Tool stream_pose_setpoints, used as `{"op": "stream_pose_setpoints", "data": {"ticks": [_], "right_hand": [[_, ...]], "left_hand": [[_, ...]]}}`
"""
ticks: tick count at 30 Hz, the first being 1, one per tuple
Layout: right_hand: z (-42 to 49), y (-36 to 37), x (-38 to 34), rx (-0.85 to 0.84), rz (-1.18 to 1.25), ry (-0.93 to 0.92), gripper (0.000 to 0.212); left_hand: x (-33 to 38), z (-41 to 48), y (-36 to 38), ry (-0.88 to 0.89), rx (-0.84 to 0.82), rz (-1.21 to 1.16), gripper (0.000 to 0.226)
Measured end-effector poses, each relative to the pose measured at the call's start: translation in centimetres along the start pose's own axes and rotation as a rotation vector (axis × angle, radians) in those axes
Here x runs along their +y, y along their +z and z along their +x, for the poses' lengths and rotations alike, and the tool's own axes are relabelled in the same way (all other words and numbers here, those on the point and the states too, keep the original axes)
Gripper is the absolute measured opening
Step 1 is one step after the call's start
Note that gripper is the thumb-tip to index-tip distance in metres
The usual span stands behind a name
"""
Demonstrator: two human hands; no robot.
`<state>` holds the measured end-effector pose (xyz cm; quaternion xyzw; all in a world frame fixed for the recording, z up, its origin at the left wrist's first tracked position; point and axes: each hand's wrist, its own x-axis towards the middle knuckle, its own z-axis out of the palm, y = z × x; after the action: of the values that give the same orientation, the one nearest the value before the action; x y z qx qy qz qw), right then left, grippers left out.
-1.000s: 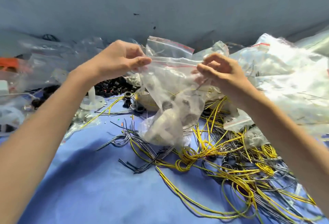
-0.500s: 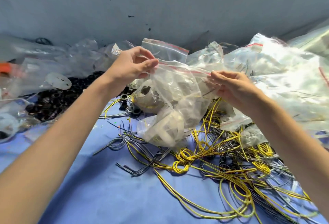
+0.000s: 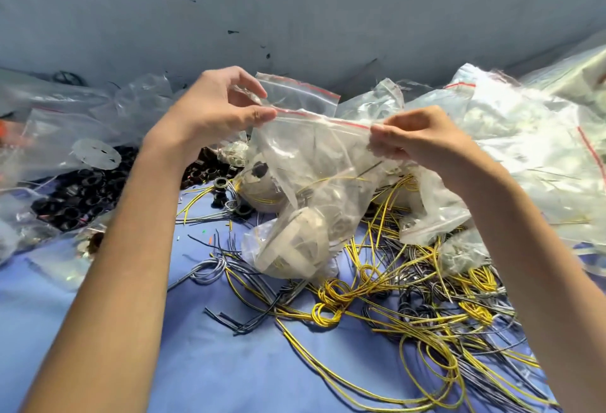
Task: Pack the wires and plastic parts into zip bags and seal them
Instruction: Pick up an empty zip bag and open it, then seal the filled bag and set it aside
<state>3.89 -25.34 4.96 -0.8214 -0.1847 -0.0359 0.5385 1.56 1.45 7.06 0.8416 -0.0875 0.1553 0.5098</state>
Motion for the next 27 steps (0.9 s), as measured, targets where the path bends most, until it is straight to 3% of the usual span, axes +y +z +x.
{"op": "stream_pose_setpoints", "data": {"ticks": [6,14,20,22,27], "right_hand": [[0.0,-1.7,-0.4,-0.143,-0.2,0.009,0.009],[0.4,-0.9,0.8,0.101,-0.302,-0.022,0.025],[0.7,-1.3,-1.2,-0.121,-0.509,-0.07,0.004],[0.6,-1.2,-1.8,-0.199,-0.501,-0.103,0.007],[0.7,-0.8,-2.1,-0.147,-0.562,-0.184,0.02]], "left_hand": [[-0.6,-0.8,0.1,-0.011,-0.047,0.06,0.021],[0.6,-1.8,1.0,0.043,0.039,0.228,0.026],[1.1,-2.3,0.5,0.057,0.023,0.273,0.026],[1.2,-2.5,0.4,0.035,-0.035,0.221,0.023],[1.2,-2.4,1.7,0.004,-0.165,0.289,0.007]]}}
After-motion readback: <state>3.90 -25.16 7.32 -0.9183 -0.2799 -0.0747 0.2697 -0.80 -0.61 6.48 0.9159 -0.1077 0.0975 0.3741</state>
